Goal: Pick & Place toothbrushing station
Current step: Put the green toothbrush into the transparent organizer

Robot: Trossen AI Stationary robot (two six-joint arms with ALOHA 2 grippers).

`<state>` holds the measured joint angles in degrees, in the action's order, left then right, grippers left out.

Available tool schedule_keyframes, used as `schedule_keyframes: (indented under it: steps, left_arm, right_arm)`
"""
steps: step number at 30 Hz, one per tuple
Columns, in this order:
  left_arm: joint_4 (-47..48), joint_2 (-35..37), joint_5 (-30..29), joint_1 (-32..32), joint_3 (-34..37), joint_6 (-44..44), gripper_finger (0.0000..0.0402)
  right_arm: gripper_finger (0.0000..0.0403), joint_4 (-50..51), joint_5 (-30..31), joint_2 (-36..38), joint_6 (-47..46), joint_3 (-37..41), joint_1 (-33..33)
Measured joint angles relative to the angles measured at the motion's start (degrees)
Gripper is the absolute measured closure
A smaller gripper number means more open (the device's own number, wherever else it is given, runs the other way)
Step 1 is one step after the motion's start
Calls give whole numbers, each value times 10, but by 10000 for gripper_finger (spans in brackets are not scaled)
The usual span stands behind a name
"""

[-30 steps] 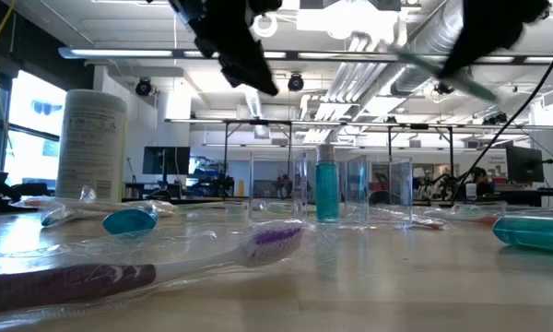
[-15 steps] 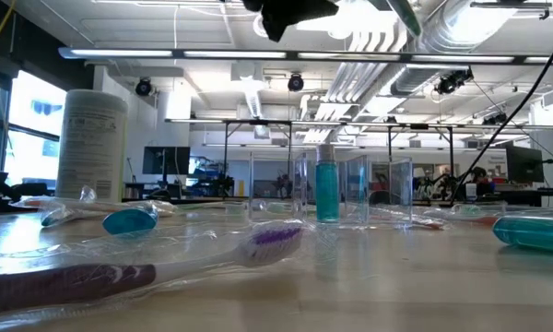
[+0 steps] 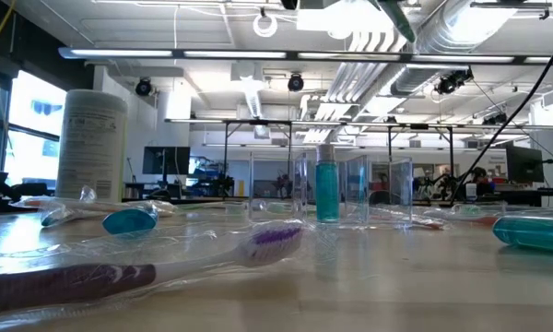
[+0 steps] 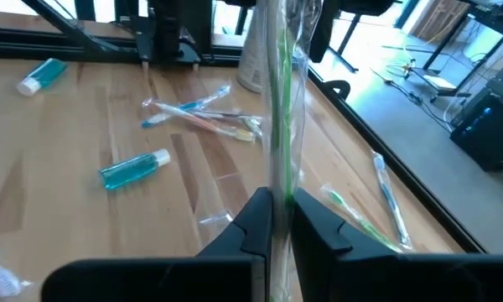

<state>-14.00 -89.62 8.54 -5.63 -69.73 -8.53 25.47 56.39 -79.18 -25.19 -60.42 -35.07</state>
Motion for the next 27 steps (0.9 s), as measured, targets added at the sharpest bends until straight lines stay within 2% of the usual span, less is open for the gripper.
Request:
schedule_keyframes:
  steps: [10, 13, 17, 22, 27]
  left_arm:
    - [0, 0, 0, -1, 0, -18, 229]
    - [0, 0, -2, 0, 0, -25, 240]
    - [-4, 0, -5, 0, 0, -32, 284]
    - [-4, -1, -5, 0, 1, -42, 378]
    - [2, -1, -4, 0, 1, -46, 391]
  right_arm:
    - [384, 4, -27, 0, 1, 0, 26]
    - [384, 4, -29, -2, 1, 0, 26]
    - [384, 8, -35, -10, 1, 0, 26]
    - [384, 8, -40, -16, 3, 0, 26]
    - [373, 8, -45, -16, 3, 0, 26]
